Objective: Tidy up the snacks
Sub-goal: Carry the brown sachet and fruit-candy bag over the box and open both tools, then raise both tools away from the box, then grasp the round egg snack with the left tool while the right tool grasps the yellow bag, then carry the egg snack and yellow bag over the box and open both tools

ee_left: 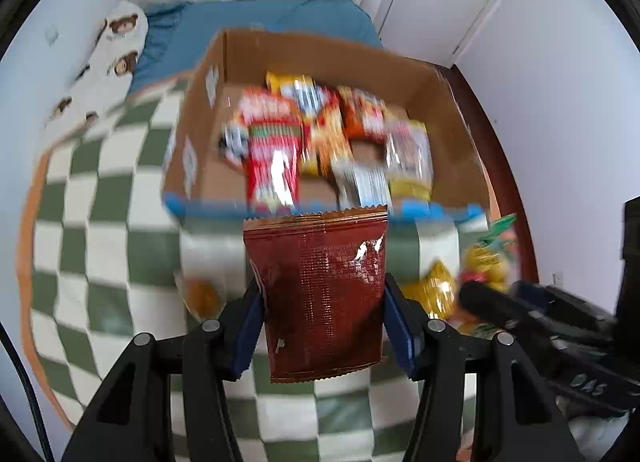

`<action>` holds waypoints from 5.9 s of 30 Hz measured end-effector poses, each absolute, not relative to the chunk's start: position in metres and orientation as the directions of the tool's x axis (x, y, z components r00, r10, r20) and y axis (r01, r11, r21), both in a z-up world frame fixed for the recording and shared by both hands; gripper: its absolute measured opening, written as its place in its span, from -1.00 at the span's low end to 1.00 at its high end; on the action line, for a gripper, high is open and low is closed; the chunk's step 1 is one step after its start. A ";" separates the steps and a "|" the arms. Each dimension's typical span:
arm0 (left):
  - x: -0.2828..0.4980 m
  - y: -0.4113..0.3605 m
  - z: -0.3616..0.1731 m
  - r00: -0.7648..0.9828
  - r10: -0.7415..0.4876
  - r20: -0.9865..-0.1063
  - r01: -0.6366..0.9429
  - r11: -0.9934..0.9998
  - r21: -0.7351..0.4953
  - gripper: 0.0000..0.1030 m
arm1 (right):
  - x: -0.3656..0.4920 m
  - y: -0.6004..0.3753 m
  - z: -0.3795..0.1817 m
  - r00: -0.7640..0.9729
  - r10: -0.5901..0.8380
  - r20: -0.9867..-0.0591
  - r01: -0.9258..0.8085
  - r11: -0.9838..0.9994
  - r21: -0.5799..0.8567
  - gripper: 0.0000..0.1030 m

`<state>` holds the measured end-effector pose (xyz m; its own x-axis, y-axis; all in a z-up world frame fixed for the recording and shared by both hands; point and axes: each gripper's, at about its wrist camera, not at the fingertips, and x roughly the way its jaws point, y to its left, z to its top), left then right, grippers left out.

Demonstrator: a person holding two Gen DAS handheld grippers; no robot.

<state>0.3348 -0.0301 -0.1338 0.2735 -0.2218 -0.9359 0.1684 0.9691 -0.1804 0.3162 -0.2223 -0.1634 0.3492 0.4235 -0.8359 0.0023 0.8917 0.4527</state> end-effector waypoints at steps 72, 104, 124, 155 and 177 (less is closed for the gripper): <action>0.354 -0.046 -0.080 0.525 -0.086 -0.847 0.138 0.990 -0.015 0.78 | 0.351 -0.222 -0.111 0.555 0.109 -0.824 0.015 0.990 0.141 0.89; 0.292 0.088 -0.260 0.156 0.043 -0.987 -0.310 0.951 -0.007 0.78 | 0.328 -0.216 -0.354 0.141 0.177 -0.974 0.205 0.957 0.204 0.67; 0.350 0.051 -0.318 0.078 0.007 -0.997 -0.043 0.999 0.004 0.12 | 0.312 -0.181 -0.366 0.063 0.343 -0.937 0.229 0.909 0.348 0.75; 0.250 0.026 -0.340 -0.023 -0.079 -0.997 -0.055 0.995 -0.078 0.12 | 0.286 -0.137 -0.386 -0.039 0.228 -0.973 0.048 0.973 0.226 0.31; 0.224 -0.018 -0.354 -0.092 -0.034 -0.995 0.046 0.998 -0.039 0.10 | 0.232 -0.143 -0.402 -0.066 0.189 -0.980 0.026 0.982 0.187 0.29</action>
